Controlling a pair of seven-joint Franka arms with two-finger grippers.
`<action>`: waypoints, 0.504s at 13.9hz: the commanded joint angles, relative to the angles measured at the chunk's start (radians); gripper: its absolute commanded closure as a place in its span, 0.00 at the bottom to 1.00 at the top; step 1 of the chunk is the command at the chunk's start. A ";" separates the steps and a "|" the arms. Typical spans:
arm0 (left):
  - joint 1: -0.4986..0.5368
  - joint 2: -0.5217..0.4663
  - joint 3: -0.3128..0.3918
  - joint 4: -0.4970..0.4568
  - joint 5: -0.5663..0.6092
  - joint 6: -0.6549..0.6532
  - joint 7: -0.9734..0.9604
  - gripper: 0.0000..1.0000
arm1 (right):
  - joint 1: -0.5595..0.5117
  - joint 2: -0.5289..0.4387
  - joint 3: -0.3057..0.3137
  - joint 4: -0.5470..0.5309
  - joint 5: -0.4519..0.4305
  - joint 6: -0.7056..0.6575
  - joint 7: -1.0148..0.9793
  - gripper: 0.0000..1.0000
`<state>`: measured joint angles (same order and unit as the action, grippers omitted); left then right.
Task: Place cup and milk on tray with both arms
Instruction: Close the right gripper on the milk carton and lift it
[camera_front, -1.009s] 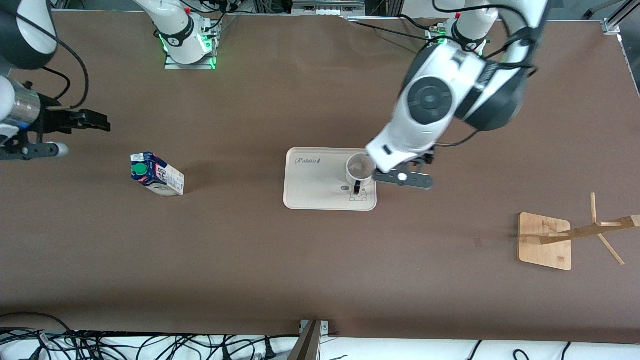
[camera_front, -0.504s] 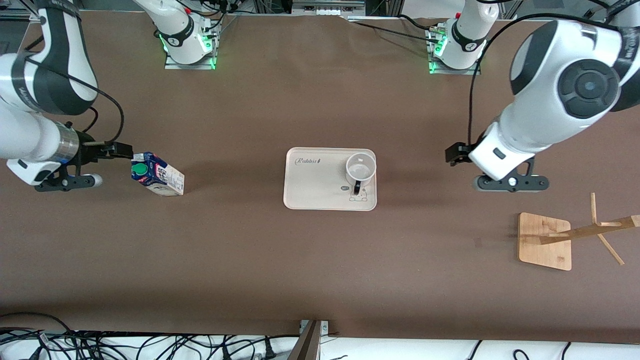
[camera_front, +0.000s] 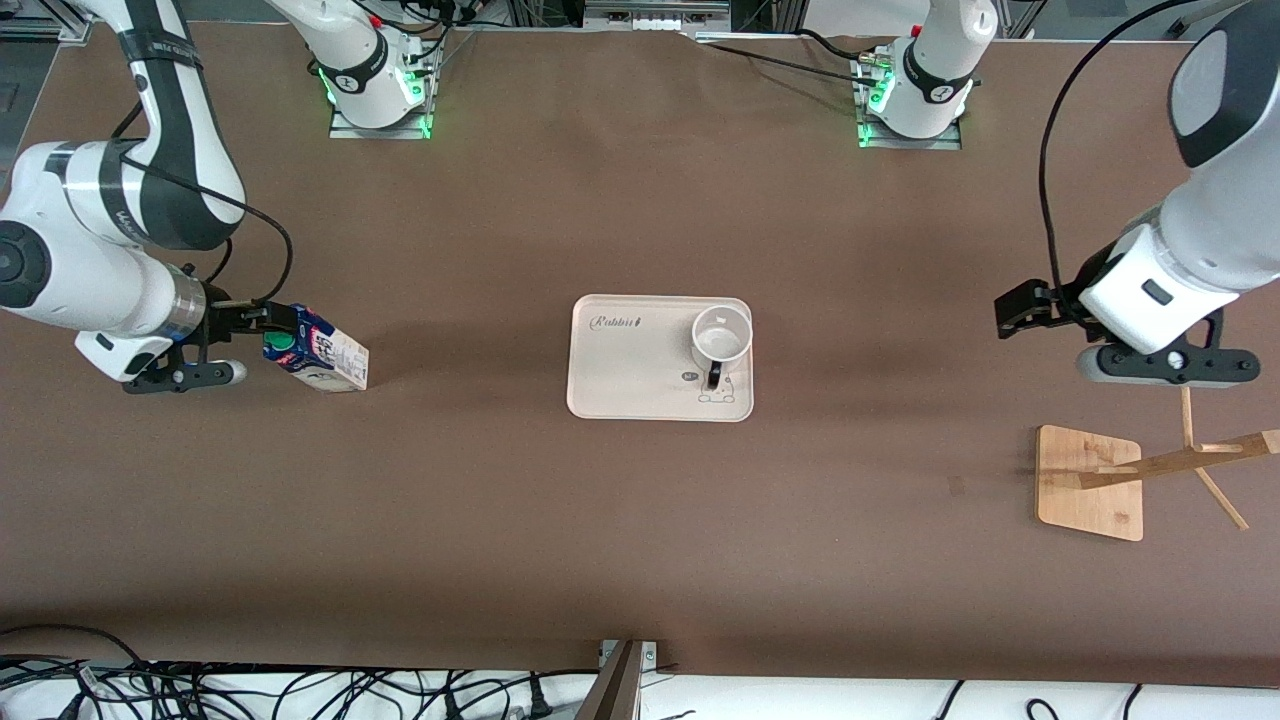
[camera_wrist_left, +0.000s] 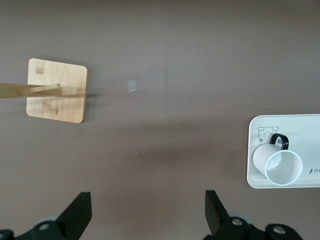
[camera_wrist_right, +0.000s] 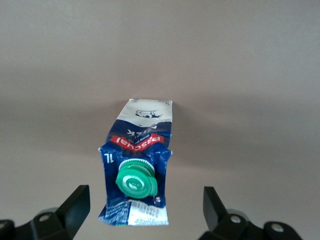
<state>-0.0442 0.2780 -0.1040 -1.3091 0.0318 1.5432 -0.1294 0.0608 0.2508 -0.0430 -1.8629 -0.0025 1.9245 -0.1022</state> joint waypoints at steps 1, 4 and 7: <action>0.042 -0.075 0.001 -0.128 0.005 -0.002 0.021 0.00 | 0.004 -0.031 -0.001 -0.061 0.013 0.031 -0.001 0.00; 0.069 -0.115 0.041 -0.208 -0.009 0.066 0.095 0.00 | 0.004 -0.031 -0.001 -0.094 0.013 0.066 -0.001 0.00; -0.041 -0.117 0.144 -0.208 -0.007 0.078 0.148 0.00 | 0.004 -0.031 -0.001 -0.130 0.013 0.110 0.001 0.06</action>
<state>-0.0068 0.2050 -0.0204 -1.4760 0.0315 1.6016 -0.0148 0.0610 0.2492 -0.0431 -1.9461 -0.0023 2.0038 -0.1021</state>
